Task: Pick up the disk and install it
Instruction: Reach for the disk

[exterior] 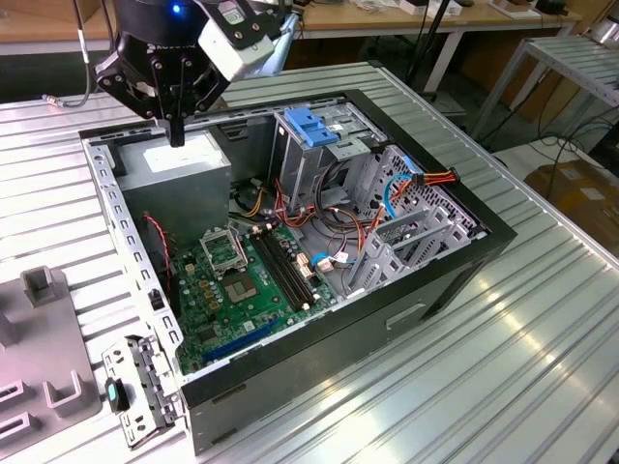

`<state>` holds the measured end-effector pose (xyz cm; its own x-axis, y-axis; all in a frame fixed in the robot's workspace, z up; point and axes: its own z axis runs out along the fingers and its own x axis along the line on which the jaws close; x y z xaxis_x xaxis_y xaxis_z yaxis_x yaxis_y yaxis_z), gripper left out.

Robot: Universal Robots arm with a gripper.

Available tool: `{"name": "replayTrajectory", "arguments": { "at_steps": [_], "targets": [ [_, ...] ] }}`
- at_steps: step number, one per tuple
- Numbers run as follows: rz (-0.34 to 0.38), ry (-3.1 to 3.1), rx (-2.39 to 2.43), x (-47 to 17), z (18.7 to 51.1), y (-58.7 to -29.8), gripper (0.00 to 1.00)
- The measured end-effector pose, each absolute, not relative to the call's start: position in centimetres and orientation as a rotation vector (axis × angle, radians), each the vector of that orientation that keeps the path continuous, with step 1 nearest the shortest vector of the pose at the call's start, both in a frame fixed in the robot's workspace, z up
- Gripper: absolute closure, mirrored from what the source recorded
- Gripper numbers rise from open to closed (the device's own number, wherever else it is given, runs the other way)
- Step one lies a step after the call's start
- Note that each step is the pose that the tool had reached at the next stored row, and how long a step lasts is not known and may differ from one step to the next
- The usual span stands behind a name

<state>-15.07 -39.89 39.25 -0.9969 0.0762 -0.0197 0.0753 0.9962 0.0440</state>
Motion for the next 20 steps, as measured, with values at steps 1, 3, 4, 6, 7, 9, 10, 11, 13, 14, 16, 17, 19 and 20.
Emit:
{"name": "replayTrajectory", "arguments": {
  "at_steps": [1,3,4,6,7,9,10,11,13,14,16,17,19,20],
  "targets": [
    [0.068,3.117,0.118,-15.11,39.24,-39.89,0.89],
    [0.067,3.118,0.118,-15.19,39.24,-39.89,0.89],
    [0.067,3.118,0.118,-15.23,39.24,-39.89,0.89],
    [0.068,3.118,0.118,-15.32,39.23,-39.89,0.89],
    [0.067,3.118,0.118,-15.39,39.23,-39.89,0.89],
    [0.067,3.119,0.118,-15.53,39.22,-39.89,0.89],
    [0.067,3.119,0.119,-15.57,39.22,-39.89,0.89],
    [0.067,3.119,0.118,-15.61,39.22,-39.89,0.89],
    [0.067,3.120,0.118,-15.69,39.21,-39.89,0.89],
    [0.067,3.120,0.118,-15.76,39.21,-39.89,0.89],
    [0.067,3.120,0.118,-15.86,39.20,-39.89,0.89],
    [0.067,3.121,0.119,-15.92,39.20,-39.89,0.89],
    [0.067,3.121,0.119,-15.99,39.20,-39.89,0.89],
    [0.067,3.121,0.119,-16.03,39.19,-39.89,0.89]
  ]
}}
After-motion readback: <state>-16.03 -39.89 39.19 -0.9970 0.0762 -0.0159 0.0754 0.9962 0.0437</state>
